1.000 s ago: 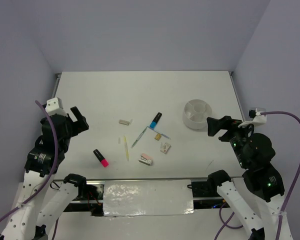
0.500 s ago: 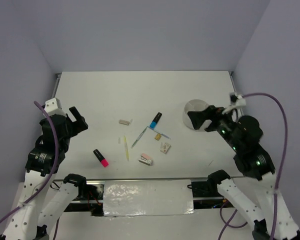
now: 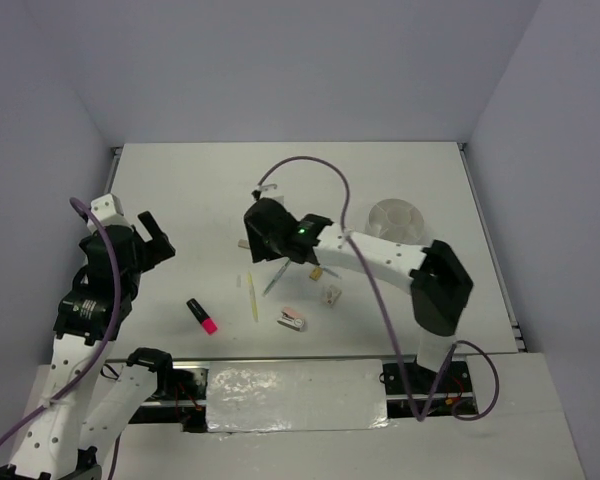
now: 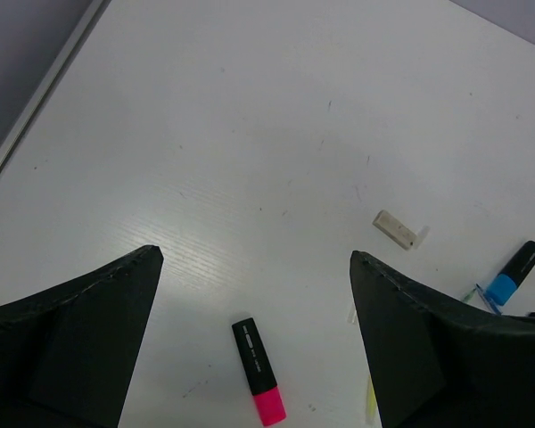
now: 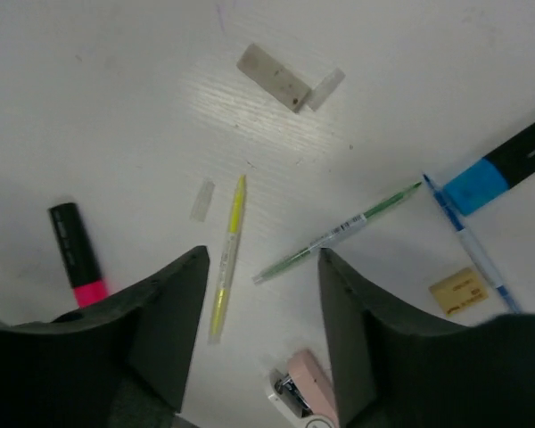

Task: Sort the stationery into containers
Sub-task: Pick up the pen from the center of the board.

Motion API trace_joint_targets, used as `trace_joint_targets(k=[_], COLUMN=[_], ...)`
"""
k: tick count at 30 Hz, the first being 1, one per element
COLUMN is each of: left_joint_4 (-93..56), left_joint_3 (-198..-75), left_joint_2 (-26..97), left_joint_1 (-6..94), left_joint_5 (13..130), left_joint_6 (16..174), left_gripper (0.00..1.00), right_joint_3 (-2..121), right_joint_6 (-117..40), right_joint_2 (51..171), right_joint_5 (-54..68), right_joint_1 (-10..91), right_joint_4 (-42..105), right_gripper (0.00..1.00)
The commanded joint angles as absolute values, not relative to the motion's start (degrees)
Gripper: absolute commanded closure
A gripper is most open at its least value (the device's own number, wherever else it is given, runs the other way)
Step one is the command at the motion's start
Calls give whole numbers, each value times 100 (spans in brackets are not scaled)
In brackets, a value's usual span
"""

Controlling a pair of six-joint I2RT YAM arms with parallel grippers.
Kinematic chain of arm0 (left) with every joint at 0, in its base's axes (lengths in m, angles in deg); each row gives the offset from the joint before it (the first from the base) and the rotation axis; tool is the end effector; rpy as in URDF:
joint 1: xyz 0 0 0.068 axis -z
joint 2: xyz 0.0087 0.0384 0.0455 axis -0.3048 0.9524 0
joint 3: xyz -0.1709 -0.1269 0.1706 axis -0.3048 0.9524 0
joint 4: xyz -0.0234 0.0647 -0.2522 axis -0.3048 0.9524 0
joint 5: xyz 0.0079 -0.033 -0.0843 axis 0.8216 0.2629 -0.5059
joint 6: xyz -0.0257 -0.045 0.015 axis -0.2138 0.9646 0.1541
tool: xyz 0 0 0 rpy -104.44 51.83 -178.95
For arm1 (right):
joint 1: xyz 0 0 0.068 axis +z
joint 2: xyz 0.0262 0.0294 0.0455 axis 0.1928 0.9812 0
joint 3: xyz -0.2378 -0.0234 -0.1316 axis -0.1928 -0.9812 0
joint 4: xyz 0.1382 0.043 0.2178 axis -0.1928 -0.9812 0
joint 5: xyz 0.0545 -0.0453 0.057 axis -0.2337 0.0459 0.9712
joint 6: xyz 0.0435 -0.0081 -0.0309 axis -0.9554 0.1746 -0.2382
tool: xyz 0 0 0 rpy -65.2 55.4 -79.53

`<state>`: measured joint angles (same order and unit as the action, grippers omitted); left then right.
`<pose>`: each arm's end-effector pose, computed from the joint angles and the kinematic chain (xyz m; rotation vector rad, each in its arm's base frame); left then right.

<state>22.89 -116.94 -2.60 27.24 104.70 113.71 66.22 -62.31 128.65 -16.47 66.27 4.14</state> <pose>0.1297 -0.0063 0.3541 -0.6195 1.8431 -0.0252 0.2304 0.3140 0.2864 -0.3697 2.3221 0.4307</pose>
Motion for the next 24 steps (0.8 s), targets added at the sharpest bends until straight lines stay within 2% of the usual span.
trace_joint_targets(k=[1,2,3,10,24], left_joint_4=[2096,2087,2078,2052,2034], left_joint_3=[-11710,-11719,-11719,-11727,-11727], left_joint_2=[-316,-324,-316,-280,-280], left_joint_1=[2706,2706,2697,2715,2715], left_joint_5=[10353,10344,10326,10107,10045], left_joint_6=[11314,11305,11305,11208,11182], left_gripper=[1,1,1,0,1], right_joint_3=[7271,7334,7361,7590,7651], right_joint_6=[-6519,-6571,-6589,-6694,-6949], right_joint_2=[13552,13823,13931,14502,14916], right_joint_5=[-2254,-2210,-2158,-2166,-2227], right_joint_1=[6929,7000,7000,7325,7572], right_joint_4=[-11,-11,24,-98,-134], right_gripper=[43,52,54,53,58])
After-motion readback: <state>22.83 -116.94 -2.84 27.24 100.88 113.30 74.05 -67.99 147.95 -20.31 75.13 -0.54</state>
